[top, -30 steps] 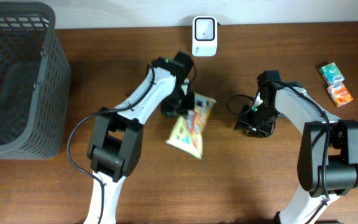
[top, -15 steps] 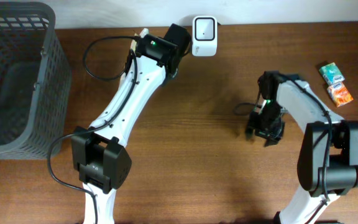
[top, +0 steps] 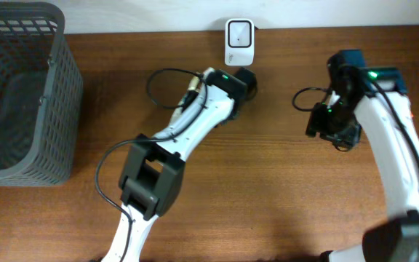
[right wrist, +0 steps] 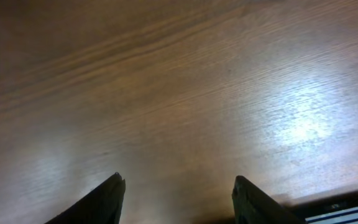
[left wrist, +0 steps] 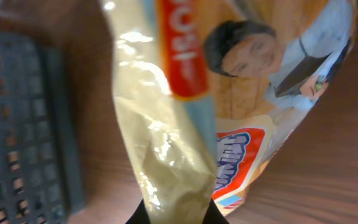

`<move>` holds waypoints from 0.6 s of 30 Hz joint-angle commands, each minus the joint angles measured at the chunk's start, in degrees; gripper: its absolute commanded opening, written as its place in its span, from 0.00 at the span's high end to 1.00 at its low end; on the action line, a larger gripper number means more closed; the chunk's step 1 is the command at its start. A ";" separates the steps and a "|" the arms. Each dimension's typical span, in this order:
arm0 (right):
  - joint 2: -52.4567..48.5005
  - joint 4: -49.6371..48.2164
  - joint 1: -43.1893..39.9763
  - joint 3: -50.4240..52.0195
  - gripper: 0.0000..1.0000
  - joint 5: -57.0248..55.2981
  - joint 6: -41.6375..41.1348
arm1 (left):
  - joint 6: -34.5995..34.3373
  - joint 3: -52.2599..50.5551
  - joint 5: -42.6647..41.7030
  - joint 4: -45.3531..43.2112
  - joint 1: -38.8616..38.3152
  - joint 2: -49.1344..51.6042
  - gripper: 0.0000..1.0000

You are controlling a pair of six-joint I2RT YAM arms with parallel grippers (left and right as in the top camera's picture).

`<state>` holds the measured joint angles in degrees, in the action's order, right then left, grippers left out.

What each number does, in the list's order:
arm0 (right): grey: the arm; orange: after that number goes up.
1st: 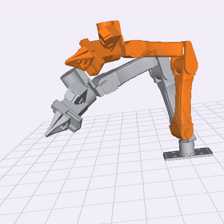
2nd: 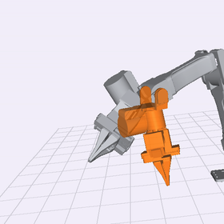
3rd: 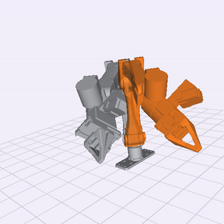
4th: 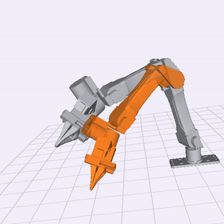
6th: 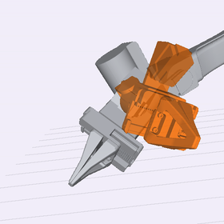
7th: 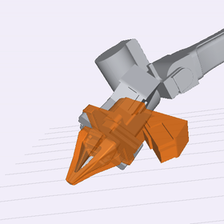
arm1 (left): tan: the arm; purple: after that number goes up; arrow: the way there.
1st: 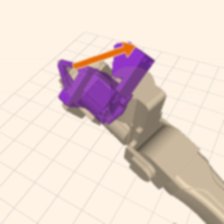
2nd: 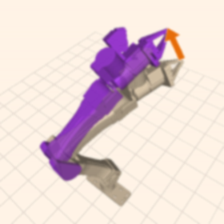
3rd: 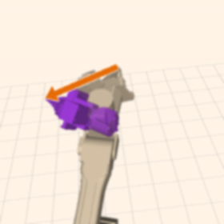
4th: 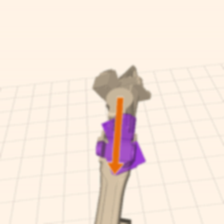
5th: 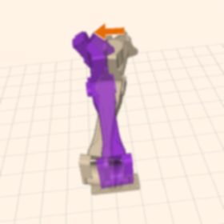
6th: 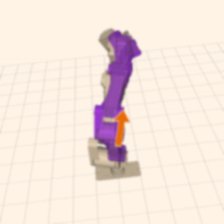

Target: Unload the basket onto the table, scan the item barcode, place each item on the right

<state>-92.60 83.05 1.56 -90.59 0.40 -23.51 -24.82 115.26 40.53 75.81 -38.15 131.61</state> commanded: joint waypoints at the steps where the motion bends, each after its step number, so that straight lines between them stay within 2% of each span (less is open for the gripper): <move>1: 5.57 1.75 -0.13 -0.87 0.43 -1.11 0.63 | 0.46 -0.07 -7.45 -1.42 -3.41 -0.02 0.85; 5: 10.47 2.51 -0.13 -0.87 0.43 -1.11 0.63 | 0.46 -0.07 -12.85 -2.29 -6.05 -0.02 0.82; 6: 11.67 2.69 -0.13 -0.87 0.42 -1.11 0.63 | 0.46 -0.07 -13.33 -2.29 -6.60 -0.02 0.77; 8: 14.12 3.32 -0.13 -0.87 0.41 -1.11 0.61 | 0.46 -0.07 -14.14 -2.19 -7.96 -0.02 0.74; 12: 17.25 4.46 -0.13 -0.87 0.39 -1.09 0.59 | 0.48 -0.07 -20.70 -2.05 -10.21 -0.02 0.77; 18: 18.45 5.09 -0.13 -0.87 0.31 -1.07 0.61 | 0.48 3.37 -25.27 1.66 -10.10 -0.24 0.71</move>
<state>-74.61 88.01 1.56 -90.67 0.14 -23.24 -24.25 115.33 20.23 74.78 -49.12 131.61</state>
